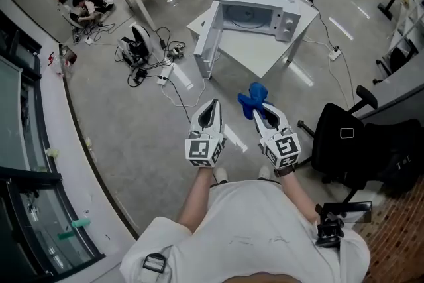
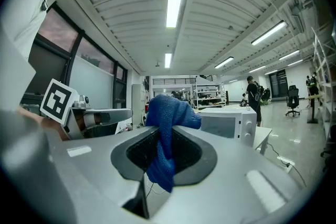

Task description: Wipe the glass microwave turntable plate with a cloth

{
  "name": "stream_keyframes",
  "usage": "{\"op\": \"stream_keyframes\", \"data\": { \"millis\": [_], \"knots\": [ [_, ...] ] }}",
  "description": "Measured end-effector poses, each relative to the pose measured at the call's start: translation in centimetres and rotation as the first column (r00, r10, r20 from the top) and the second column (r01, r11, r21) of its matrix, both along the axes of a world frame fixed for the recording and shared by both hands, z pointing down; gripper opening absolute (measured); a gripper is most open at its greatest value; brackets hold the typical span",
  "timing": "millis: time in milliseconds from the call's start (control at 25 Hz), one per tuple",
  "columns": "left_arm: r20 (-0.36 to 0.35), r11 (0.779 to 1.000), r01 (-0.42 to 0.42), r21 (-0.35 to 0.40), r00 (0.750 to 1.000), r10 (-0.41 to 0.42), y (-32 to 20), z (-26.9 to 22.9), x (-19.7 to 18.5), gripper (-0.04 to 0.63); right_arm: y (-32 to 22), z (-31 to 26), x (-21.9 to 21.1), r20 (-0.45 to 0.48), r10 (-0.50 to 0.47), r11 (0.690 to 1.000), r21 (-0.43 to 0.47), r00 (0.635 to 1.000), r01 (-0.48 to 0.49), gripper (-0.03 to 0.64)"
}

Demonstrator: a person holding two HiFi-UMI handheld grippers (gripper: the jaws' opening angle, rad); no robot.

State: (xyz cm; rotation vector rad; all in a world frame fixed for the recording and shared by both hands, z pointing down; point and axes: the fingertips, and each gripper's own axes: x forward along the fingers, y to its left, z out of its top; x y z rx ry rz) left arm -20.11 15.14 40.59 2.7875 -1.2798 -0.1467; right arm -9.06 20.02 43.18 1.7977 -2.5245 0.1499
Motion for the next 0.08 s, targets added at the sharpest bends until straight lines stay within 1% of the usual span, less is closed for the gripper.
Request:
{"op": "stream_keyframes", "data": {
  "millis": [80],
  "knots": [
    [-0.013,1.0,0.01,0.01,1.0,-0.009,-0.33,-0.47,-0.96,0.002,-0.33,-0.08,-0.46,-0.005,0.005,1.0,-0.005,1.0,-0.005,0.069]
  ]
}}
